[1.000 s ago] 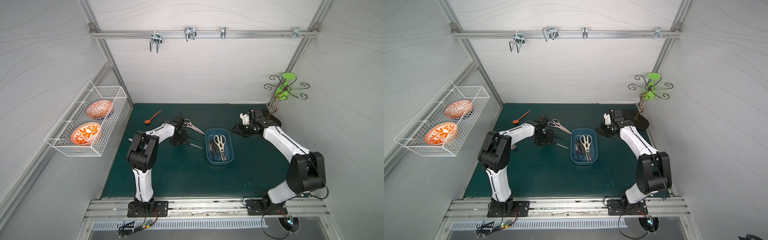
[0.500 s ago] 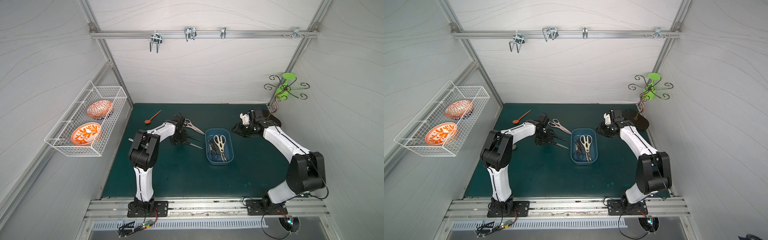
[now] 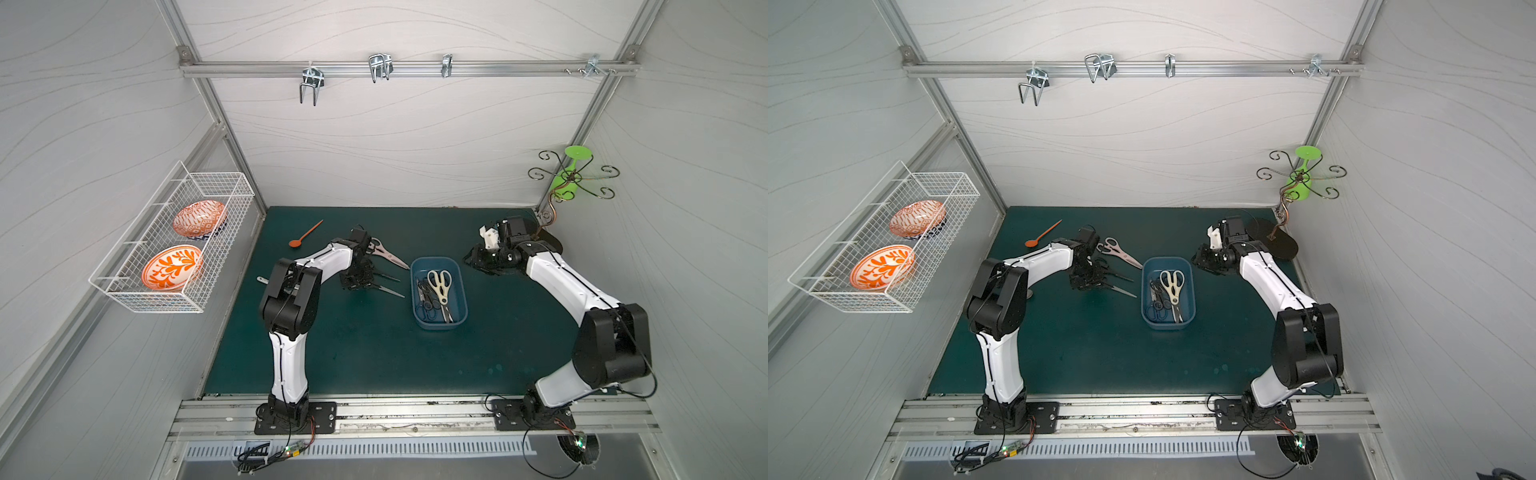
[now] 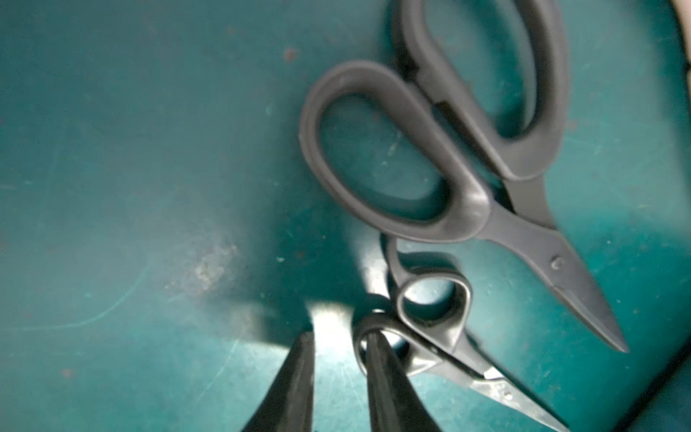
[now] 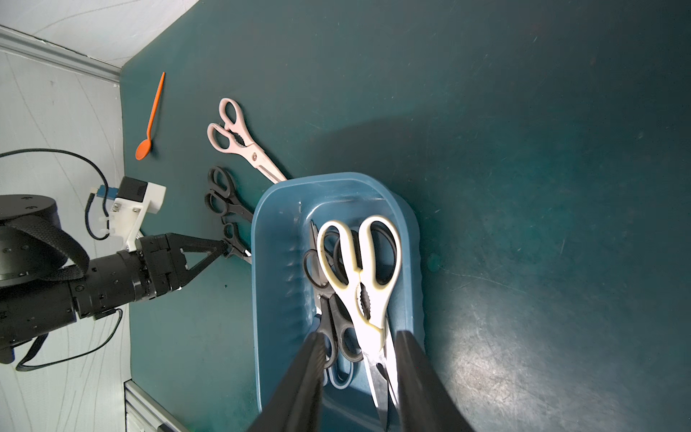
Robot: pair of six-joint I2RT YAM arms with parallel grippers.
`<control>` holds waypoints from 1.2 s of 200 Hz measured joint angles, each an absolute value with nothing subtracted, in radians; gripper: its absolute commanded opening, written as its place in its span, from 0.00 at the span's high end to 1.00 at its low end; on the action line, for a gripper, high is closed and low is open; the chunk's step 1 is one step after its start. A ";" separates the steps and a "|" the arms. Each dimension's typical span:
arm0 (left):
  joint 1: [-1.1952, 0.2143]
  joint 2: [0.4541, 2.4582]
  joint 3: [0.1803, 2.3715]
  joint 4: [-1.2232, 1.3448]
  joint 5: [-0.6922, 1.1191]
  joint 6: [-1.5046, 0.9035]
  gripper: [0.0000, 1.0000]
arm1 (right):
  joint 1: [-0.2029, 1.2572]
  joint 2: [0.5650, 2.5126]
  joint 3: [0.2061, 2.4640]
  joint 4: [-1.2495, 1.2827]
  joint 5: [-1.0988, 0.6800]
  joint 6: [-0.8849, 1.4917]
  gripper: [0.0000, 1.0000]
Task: Put the scissors into the storage box
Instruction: Pick up the scissors from the center of the board.
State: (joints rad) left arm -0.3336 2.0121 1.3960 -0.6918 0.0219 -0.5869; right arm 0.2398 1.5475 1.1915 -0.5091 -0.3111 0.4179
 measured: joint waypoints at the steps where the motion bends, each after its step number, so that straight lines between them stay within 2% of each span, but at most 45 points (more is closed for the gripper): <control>1: -0.334 2.012 1.396 -0.692 0.022 -0.587 0.72 | 0.240 1.547 1.192 -0.509 -0.311 0.418 0.64; 69: -0.356 2.006 1.384 -0.683 -0.001 -0.611 0.71 | 0.235 1.548 1.186 -0.509 -0.312 0.418 0.64; 128: -0.357 2.010 1.388 -0.684 -0.006 -0.795 0.71 | 0.213 1.548 1.175 -0.507 -0.315 0.418 0.64; 167: -0.367 2.064 1.472 -0.781 -0.043 -0.823 0.88 | 0.199 1.547 1.161 -0.501 -0.317 0.419 0.64; 191: -0.368 2.065 1.468 -0.786 -0.052 -0.827 0.90 | 0.191 1.547 1.151 -0.496 -0.324 0.420 0.64; 212: -0.369 2.054 1.452 -0.769 -0.053 -0.833 0.95 | 0.188 1.547 1.145 -0.494 -0.328 0.421 0.64; 222: -0.369 2.054 1.451 -0.768 -0.052 -0.831 1.00 | 0.187 1.547 1.143 -0.493 -0.330 0.421 0.64; 240: -0.368 2.054 1.451 -0.768 -0.052 -0.833 1.00 | 0.187 1.547 1.143 -0.492 -0.333 0.421 0.64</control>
